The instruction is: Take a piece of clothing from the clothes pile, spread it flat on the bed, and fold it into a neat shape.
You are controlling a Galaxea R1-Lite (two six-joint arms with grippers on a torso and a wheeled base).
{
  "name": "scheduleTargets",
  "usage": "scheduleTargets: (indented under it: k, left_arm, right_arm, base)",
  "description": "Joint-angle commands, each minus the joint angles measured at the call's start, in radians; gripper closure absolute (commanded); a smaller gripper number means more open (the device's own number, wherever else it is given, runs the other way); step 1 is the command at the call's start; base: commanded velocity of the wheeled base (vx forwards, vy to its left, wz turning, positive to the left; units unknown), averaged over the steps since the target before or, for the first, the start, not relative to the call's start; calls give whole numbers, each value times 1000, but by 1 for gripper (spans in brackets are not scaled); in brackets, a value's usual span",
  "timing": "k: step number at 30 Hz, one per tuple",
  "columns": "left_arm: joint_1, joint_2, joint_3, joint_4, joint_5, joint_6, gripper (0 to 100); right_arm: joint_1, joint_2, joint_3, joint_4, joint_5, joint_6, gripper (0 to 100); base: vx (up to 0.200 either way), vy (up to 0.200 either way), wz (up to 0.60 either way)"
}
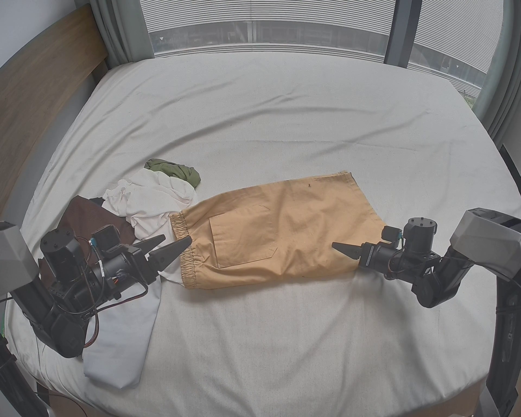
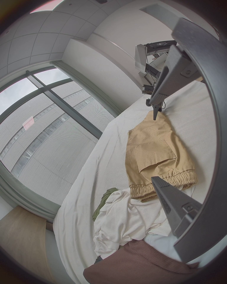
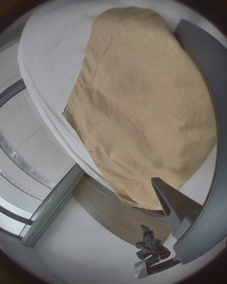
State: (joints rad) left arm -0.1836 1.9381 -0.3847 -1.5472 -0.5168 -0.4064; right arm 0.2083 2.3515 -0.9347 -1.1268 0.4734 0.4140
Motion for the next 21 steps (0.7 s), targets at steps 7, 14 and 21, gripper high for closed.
scheduleTargets:
  k: [7,14,21]
  left_arm:
    - [0,2,0,-1,0,0,0]
    - [-2,5,0,-1,0,-2,0]
    - [-2,4,0,1,0,-2,0]
  right_arm:
    - [25,28,-29,13,-44,0,100]
    - [23,31,-24,7,-72,0,100]
    - [19,25,7,-5,-95,-3,100]
  base:
    - [0,0,0]
    - [0,0,0]
    - [0,0,0]
